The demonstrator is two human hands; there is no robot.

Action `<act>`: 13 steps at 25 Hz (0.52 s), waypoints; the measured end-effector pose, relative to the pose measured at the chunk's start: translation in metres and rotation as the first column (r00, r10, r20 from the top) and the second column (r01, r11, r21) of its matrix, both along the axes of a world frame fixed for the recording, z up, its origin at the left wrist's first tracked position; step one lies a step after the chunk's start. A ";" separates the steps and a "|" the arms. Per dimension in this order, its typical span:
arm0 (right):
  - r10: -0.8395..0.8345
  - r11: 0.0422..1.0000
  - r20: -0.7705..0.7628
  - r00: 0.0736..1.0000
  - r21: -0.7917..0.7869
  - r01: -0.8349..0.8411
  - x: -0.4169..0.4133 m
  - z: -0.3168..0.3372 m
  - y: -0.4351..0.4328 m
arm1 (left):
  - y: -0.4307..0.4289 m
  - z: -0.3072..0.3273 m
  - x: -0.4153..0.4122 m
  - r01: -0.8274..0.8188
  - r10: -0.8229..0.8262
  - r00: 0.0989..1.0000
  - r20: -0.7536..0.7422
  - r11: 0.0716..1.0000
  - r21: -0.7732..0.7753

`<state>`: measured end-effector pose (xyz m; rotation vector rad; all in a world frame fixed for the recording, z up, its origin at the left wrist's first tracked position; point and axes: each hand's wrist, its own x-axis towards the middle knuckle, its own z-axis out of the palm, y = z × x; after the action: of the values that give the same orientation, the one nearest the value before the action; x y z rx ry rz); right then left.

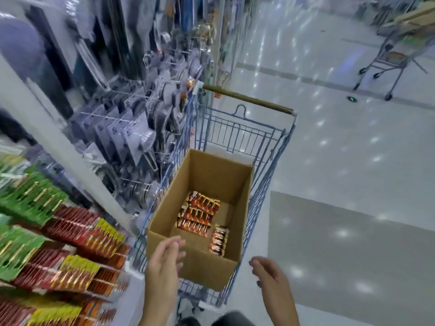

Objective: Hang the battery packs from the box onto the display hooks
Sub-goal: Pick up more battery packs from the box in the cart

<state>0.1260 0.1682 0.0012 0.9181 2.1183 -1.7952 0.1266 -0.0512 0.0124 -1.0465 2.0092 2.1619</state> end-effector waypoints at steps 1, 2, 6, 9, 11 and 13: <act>0.016 1.000 0.013 1.000 0.003 -0.016 -0.015 0.000 0.000 | 0.000 -0.001 -0.014 0.004 -0.004 1.000 0.000 1.000 -0.005; 0.041 0.999 0.025 0.999 0.009 -0.041 -0.028 0.000 0.000 | 0.001 -0.002 -0.026 0.009 -0.009 1.000 0.007 1.000 -0.007; 0.137 0.991 0.097 0.986 -0.010 -0.136 -0.094 -0.005 -0.002 | 0.009 -0.017 -0.071 -0.065 0.065 0.992 0.106 0.998 -0.004; 0.269 0.963 0.132 0.954 -0.026 -0.268 -0.152 -0.013 0.001 | 0.023 -0.041 -0.102 -0.122 0.124 0.975 0.185 0.992 -0.026; 0.378 0.925 0.143 0.915 -0.034 -0.377 -0.194 -0.023 0.004 | 0.036 -0.064 -0.125 -0.161 0.171 0.952 0.255 0.985 -0.062; 0.463 0.885 0.150 0.874 -0.026 -0.464 -0.231 -0.040 0.007 | 0.047 -0.093 -0.150 -0.178 0.188 0.916 0.356 0.982 -0.060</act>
<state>-0.1052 0.1749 -0.0385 0.4684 2.0306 -1.4225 -0.0230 -0.0042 -0.0808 -1.5602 1.8381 1.8432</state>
